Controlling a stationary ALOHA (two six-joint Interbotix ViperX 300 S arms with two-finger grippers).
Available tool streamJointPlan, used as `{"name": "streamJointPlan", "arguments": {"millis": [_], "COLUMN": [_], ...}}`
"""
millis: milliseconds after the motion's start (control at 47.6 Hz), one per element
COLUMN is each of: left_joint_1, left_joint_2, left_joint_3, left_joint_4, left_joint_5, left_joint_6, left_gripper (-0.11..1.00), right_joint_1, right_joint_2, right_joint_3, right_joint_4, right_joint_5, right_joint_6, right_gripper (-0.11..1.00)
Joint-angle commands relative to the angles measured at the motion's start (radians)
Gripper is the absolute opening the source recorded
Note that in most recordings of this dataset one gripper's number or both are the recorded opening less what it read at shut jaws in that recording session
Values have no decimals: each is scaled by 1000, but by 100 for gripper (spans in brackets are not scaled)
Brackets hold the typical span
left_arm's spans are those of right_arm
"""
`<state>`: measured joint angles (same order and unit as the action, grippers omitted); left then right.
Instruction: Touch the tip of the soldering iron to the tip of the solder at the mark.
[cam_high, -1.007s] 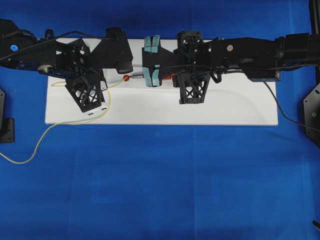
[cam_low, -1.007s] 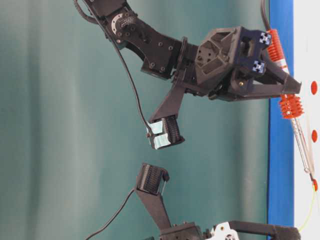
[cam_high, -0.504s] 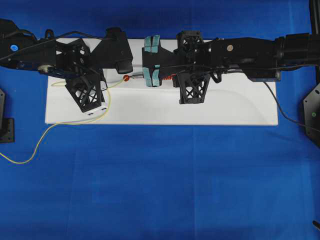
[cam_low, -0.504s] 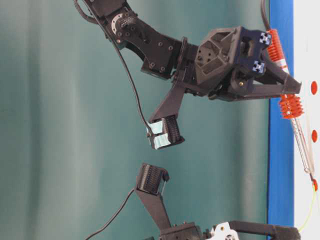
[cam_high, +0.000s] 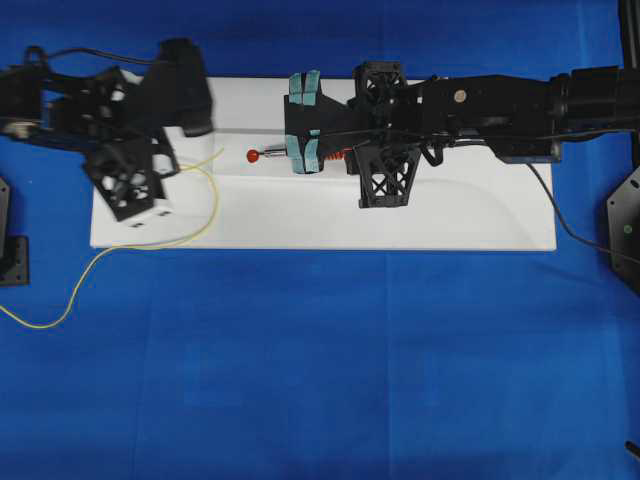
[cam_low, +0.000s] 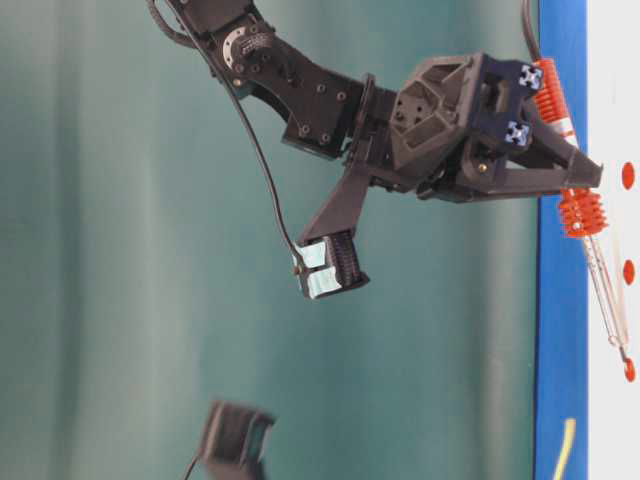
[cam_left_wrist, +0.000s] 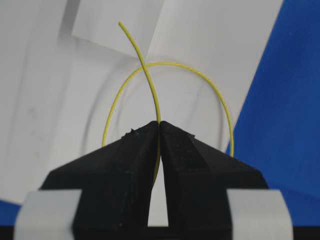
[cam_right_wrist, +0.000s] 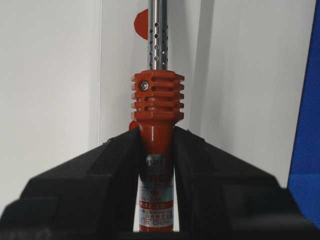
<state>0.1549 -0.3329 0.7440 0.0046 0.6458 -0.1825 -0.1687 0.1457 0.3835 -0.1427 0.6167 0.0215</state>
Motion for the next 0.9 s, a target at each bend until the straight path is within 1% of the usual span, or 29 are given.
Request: {"name": "streamJointPlan", "arguments": {"millis": [0, 168, 462, 609, 714, 881], "left_joint_1": [0, -2, -2, 0, 0, 0], "left_joint_2": [-67, -118, -120, -123, -123, -123], "left_joint_3": [17, 61, 61, 64, 66, 64], "left_joint_4": [3, 3, 3, 3, 5, 5], "left_joint_5": [0, 0, -3, -5, -5, -5], "left_joint_6": [-5, -21, -29, -29, -31, -29], "left_gripper": [1, 1, 1, 1, 1, 1], "right_joint_1": [-5, -5, -5, -5, -6, -14], "right_joint_2": [-15, -15, -21, -72, -123, -206], "right_joint_3": [-25, -25, -25, -9, 21, 89], "right_joint_4": [-2, -2, -6, -26, -46, -49], "right_joint_5": [-5, -6, -6, -3, -3, -5], "right_joint_6": [0, 0, 0, 2, 6, 8], "right_gripper": [7, 7, 7, 7, 7, 7]}}
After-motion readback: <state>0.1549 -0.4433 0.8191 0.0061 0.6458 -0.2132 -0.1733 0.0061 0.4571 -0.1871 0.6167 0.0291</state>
